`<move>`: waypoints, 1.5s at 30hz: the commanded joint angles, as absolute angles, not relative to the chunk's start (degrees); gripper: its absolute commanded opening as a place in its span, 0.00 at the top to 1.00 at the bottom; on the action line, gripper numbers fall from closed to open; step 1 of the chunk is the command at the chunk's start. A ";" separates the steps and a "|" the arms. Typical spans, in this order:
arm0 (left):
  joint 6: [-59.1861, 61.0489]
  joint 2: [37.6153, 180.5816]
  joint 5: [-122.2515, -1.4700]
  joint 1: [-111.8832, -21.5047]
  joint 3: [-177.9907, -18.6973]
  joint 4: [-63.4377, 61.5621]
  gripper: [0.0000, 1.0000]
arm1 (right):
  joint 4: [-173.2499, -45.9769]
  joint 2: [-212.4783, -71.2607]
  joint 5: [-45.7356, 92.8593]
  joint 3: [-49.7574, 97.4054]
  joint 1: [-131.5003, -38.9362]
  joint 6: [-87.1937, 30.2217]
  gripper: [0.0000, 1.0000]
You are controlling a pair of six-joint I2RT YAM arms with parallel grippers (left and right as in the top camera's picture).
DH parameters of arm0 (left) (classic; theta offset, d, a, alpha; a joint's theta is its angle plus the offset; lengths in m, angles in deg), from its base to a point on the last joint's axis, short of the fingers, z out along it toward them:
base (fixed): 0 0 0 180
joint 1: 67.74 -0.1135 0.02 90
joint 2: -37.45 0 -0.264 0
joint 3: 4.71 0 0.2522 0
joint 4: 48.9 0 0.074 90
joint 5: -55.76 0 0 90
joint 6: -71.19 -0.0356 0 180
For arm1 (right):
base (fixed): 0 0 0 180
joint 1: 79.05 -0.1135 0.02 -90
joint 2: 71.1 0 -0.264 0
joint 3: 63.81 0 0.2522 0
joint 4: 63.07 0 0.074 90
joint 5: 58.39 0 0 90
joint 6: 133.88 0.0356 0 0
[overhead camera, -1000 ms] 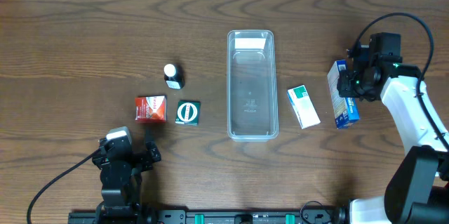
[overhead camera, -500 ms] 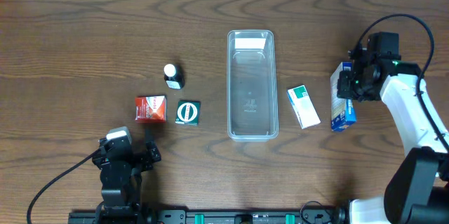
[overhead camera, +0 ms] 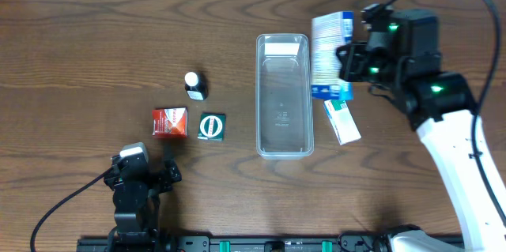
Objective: Pack container
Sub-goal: 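Lift blue box with right gripper and lower it into container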
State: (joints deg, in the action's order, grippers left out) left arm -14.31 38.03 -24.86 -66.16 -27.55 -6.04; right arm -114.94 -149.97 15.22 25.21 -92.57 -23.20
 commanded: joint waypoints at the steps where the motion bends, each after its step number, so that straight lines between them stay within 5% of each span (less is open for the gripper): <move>1: -14.05 37.70 -24.62 -66.38 -26.57 -6.06 0.02 | -112.73 -152.74 15.84 25.21 -96.40 -11.42 0.99; 10: -14.05 37.70 -24.62 -66.38 -26.57 -6.06 0.02 | -103.64 -167.10 18.06 25.21 -104.73 -5.54 0.99; 29: -14.05 37.70 -24.62 -66.38 -26.57 -6.06 0.02 | -99.61 -178.80 18.31 25.21 -104.94 0.69 0.99; 31: -14.05 37.70 -24.62 -66.38 -26.57 -6.06 0.02 | -99.50 -178.80 18.26 25.21 -104.94 1.11 0.92; 33: -14.05 37.70 -24.62 -66.38 -26.57 -6.06 0.02 | -99.55 -178.80 17.89 25.21 -104.94 1.11 0.71; 38: -14.05 37.70 -24.62 -66.38 -26.57 -6.06 0.02 | -99.53 -176.74 18.83 25.23 -104.09 -3.18 0.59; 40: -14.05 37.70 -24.62 -66.38 -26.57 -6.06 0.02 | -99.59 -174.08 19.59 25.23 -103.11 -5.60 0.65; 43: -14.05 37.70 -24.62 -66.38 -26.57 -6.06 0.02 | -99.77 -168.50 20.29 25.23 -101.84 -9.27 0.86; 45: -14.05 37.70 -24.62 -66.38 -26.57 -6.06 0.02 | -100.95 -164.74 22.11 25.23 -101.51 -10.61 0.89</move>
State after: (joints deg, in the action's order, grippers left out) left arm -14.31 38.03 -24.86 -66.16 -27.55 -6.04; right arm -100.49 -172.37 19.46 25.10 -102.61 -6.15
